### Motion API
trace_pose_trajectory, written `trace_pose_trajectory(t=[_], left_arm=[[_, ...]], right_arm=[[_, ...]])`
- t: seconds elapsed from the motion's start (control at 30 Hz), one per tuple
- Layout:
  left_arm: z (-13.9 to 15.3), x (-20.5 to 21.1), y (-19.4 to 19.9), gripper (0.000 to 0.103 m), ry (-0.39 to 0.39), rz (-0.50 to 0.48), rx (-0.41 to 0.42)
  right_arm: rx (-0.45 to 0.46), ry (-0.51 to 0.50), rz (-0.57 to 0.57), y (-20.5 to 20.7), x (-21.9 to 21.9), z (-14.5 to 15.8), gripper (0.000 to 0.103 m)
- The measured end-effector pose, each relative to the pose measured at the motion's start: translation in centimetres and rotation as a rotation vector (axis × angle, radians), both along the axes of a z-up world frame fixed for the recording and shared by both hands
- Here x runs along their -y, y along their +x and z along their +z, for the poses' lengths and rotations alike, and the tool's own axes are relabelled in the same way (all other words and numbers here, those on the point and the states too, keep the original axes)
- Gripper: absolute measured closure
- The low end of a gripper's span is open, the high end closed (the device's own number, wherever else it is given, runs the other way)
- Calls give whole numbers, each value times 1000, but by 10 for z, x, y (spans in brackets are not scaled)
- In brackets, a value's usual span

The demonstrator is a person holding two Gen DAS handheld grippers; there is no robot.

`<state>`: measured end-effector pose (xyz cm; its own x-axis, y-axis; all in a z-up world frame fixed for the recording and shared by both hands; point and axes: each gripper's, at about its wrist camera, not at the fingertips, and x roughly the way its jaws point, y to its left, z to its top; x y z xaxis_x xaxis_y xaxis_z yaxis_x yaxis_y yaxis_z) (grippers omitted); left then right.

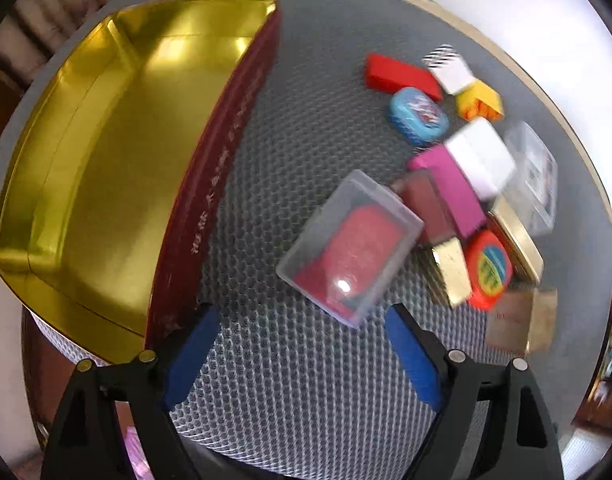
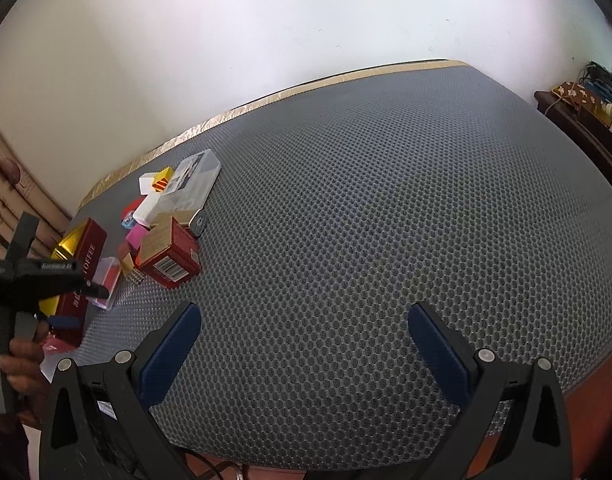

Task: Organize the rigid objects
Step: 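Grasp the clear box with red card using the left gripper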

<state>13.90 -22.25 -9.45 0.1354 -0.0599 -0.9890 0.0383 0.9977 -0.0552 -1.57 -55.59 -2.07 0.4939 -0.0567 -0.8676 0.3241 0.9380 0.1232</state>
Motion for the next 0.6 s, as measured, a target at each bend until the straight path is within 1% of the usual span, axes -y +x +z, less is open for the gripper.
trace_pose_trajectory(t=[0.07, 0.1, 0.17, 0.23, 0.3, 0.37, 0.4, 0.47, 0.57, 0.6], left_arm=[[15, 12, -6, 15, 19, -36, 68], [23, 20, -7, 15, 27, -69, 98], [29, 41, -7, 15, 80, -144, 143], [27, 60, -8, 15, 147, -225, 185], [28, 74, -6, 15, 218, -282, 213], [19, 87, -8, 15, 263, -335, 223], [14, 95, -2, 15, 280, -351, 215], [16, 101, 2, 14, 268, -358, 226], [20, 98, 5, 14, 252, -407, 206], [18, 96, 13, 14, 233, -413, 188]], right_arm=[[-4, 5, -1, 0, 0, -1, 0], [-8, 8, 2, 0, -1, -2, 0], [-17, 12, -3, 0, -2, -3, 0], [-20, 12, -3, 0, -4, -3, 0], [-14, 9, -5, 0, -4, -1, 0], [-10, 12, -10, 0, -3, 0, 0], [-11, 14, -13, -1, -2, -1, 0], [-15, 17, -16, -1, -1, -1, 0], [-29, 22, -32, -1, -1, -4, 0], [-34, 23, -32, 0, -2, -5, 0]])
